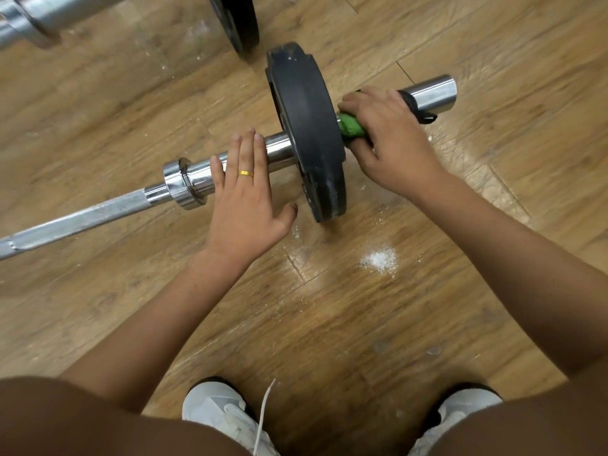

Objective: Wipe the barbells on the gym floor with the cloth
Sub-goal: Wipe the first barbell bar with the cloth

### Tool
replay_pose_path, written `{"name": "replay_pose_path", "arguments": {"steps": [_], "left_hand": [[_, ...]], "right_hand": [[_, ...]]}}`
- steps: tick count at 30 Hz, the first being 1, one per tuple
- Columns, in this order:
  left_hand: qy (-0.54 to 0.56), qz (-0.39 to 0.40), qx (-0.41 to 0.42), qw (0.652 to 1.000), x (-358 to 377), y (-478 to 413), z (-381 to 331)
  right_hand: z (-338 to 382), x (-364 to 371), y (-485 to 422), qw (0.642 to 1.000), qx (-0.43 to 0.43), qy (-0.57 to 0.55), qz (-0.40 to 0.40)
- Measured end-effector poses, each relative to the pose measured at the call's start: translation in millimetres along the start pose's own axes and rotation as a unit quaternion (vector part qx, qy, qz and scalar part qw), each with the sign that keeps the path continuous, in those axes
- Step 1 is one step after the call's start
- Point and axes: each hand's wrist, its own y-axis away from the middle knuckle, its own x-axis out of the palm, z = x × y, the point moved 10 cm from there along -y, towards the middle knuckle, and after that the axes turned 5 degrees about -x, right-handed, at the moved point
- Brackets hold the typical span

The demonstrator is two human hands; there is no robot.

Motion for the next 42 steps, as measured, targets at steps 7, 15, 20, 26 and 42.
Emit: {"name": "replay_pose_path", "arguments": {"steps": [7, 15, 20, 26, 42], "left_hand": [[0.017, 0.014, 0.004, 1.000, 4, 19, -5], [0.027, 0.037, 0.004, 0.999, 10, 40, -12], [0.032, 0.059, 0.016, 0.998, 11, 51, -13], [0.041, 0.043, -0.005, 0.998, -6, 48, -8], [0.037, 0.053, 0.002, 0.998, 4, 71, -11]], "right_hand": [[10, -1, 14, 0.999, 0.014, 0.040, -0.024], [-6, -16, 29, 0.998, 0.027, 0.040, -0.041], [-3, -14, 34, 0.999, -0.019, 0.025, 0.018], [3, -16, 44, 0.998, 0.045, 0.020, -0.033], [-7, -24, 60, 0.999, 0.001, -0.011, 0.034]]}}
